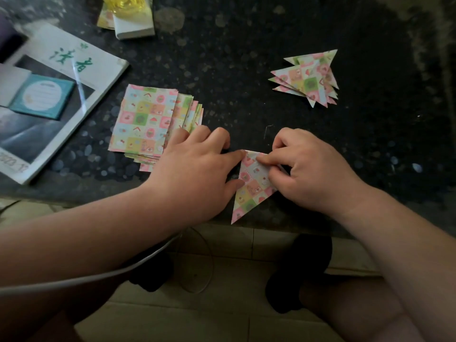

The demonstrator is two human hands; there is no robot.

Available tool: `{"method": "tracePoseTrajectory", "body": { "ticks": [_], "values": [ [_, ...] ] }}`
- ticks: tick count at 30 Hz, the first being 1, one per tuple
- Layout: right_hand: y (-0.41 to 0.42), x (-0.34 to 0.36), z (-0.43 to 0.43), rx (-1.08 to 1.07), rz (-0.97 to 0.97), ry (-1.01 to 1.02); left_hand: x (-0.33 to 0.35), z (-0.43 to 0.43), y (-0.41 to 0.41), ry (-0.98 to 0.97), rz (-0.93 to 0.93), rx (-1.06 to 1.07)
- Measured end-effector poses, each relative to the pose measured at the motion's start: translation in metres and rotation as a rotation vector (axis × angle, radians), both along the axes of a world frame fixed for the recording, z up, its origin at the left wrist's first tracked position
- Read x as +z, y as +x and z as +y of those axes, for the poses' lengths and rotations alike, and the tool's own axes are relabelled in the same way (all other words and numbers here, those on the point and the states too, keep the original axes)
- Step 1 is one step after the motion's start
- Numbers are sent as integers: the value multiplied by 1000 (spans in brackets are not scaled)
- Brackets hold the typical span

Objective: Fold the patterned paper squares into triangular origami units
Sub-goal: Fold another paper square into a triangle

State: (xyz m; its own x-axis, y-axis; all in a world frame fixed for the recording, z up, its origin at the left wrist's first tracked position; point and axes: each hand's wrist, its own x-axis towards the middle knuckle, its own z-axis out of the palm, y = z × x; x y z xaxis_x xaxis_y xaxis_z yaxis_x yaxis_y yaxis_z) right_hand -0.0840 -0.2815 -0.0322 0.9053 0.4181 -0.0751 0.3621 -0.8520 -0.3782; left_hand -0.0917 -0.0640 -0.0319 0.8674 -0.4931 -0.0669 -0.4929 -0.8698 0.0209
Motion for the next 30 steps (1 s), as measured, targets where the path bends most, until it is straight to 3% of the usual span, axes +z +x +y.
{"method": "tracePoseTrajectory", "body": {
  "ticks": [7, 16, 30],
  "values": [
    [0, 14, 5, -48, 144, -139, -8, -11, -14, -38, -85, -70],
    [2, 36, 13, -19, 321, -385, -4, -20, -14, 72, -31, -34],
    [0, 33, 16, -87, 342, -389, 4, -31, -15, 170, 9, -10]
  ]
}}
